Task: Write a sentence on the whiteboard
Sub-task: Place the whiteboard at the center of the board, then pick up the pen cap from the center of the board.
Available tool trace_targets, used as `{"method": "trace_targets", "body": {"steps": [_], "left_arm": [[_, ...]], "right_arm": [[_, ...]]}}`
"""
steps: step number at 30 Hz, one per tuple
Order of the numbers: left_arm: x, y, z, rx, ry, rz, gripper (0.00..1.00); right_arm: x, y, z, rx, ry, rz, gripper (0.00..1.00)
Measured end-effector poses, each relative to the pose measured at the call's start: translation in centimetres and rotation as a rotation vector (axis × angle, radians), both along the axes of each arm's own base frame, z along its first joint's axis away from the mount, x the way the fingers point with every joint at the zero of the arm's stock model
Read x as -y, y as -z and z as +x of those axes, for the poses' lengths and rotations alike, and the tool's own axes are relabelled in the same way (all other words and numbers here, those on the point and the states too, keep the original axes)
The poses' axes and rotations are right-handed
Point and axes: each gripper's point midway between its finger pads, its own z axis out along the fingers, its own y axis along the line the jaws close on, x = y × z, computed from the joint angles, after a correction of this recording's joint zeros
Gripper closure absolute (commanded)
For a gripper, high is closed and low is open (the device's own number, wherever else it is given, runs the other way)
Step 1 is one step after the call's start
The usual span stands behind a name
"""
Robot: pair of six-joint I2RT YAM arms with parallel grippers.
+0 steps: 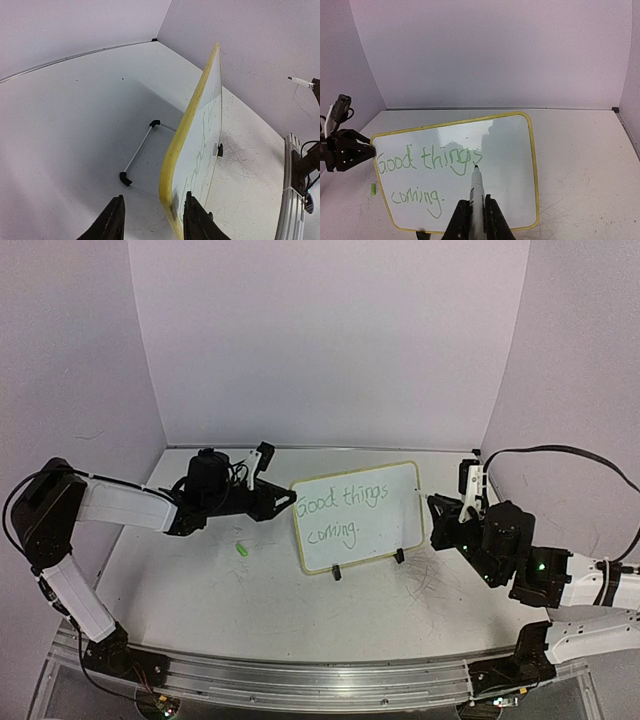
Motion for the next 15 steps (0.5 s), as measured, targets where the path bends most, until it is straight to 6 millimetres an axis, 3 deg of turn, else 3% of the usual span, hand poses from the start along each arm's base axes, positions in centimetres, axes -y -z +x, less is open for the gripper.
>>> {"method": "trace_targets", "body": {"steps": [3, 5, 8, 12, 15], "left_arm": [[-0.4, -0.5, -0.1, -0.002, -0.018, 0.007, 0.26], [-1.0, -1.3, -0.3, -0.001, -0.038, 0.007, 0.18], [-2.6, -3.6, -1.3, 0.017, -0.080, -0.004, 0.16], [-6.0, -6.2, -3.0, -0.038, -0.209, -0.036, 0.22], [-8.7, -6.3, -3.5, -0.168, -0.359, -0.061, 0.25]], "right_arm": [[0.1, -0.1, 0.1, 0.011, 0.005, -0.022, 1.00], [0.1, -0.3, 0.1, 0.019, 0.004, -0.036, 1.00], [0.0, -0.6, 0.1, 0.034, -0.002, -0.058, 1.00], [-1.1, -1.1, 0.5, 0.053, -0.029, -0.085, 1.00], [-2.5, -0.6, 0.8, 0.047, -0.066, -0.120, 1.00]]}}
